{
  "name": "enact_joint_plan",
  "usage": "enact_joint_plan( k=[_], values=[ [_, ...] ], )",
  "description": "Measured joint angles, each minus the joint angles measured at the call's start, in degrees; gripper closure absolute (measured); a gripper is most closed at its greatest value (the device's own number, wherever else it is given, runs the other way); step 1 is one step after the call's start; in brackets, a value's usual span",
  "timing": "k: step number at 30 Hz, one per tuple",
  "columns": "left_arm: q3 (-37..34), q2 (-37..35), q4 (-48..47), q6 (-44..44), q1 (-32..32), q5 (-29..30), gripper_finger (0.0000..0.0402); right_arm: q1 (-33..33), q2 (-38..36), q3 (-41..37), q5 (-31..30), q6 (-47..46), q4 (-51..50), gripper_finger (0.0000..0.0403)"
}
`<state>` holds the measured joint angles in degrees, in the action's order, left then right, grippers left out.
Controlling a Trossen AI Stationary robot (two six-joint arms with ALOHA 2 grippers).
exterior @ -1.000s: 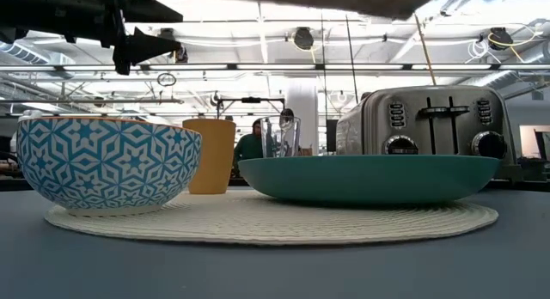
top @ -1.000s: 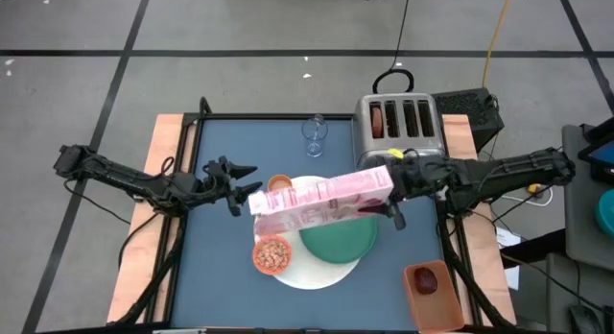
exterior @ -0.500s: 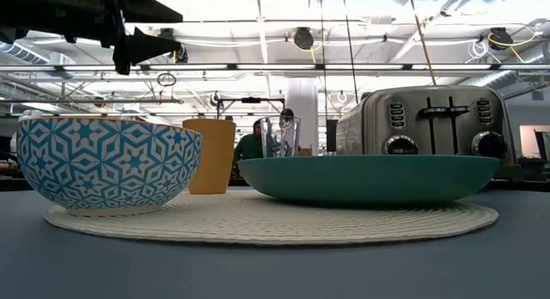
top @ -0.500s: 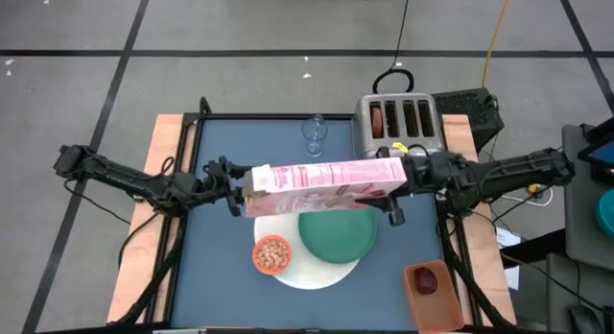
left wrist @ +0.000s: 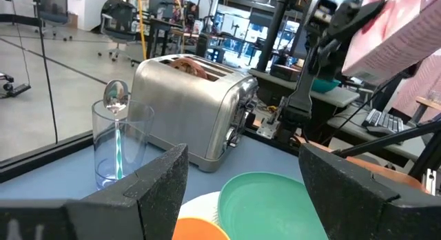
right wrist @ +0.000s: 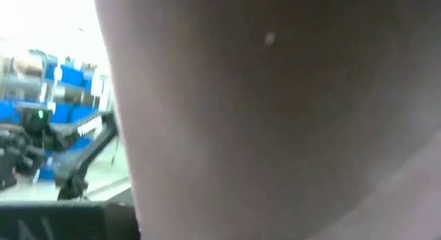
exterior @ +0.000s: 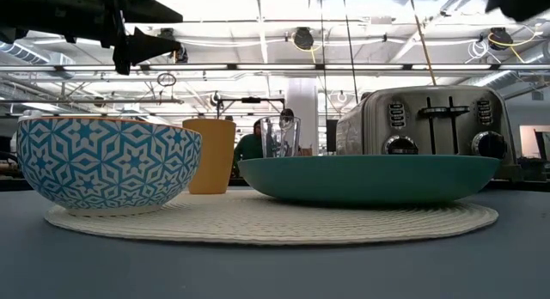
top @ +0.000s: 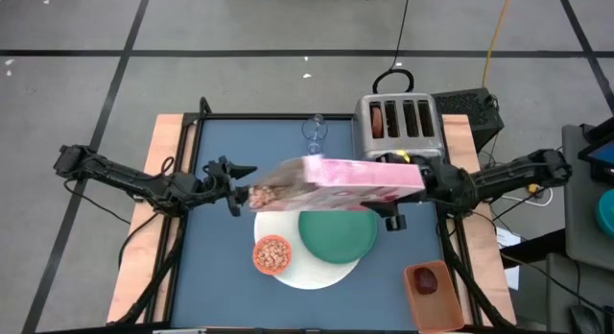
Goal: Arrange a breakfast setting
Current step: Pour the cereal from the orange cereal box into the orange bowl
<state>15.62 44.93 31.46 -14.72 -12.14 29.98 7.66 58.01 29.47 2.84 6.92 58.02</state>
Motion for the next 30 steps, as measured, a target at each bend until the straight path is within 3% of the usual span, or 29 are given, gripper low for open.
enact_joint_plan(
  k=[6, 10, 17, 25, 30],
  values=[
    [0.0, 0.0, 0.0, 0.0, 0.0, 0.0, 0.0124, 0.0, 3.3, -8.8, 0.0, -0.2, 21.4, 0.0190],
    [0.0, 0.0, 0.1, 0.0, 0.0, 0.0, 0.0124, 0.0, 6.4, -11.2, -0.3, -0.2, 28.1, 0.0190],
    [0.0, 0.0, 0.1, 0.0, 0.0, -0.4, 0.0124, 0.0, 12.6, -10.9, -1.2, 0.0, 31.6, 0.0190],
    [0.0, 0.1, 3.0, 1.9, -0.1, -7.3, 0.0124, -0.1, 18.1, -6.5, -3.0, 1.0, 31.8, 0.0190],
    [0.0, 0.1, 6.6, 4.9, -1.2, -7.9, 0.0124, -0.1, 20.3, -3.6, -3.1, 1.5, 31.8, 0.0190]
  ],
)
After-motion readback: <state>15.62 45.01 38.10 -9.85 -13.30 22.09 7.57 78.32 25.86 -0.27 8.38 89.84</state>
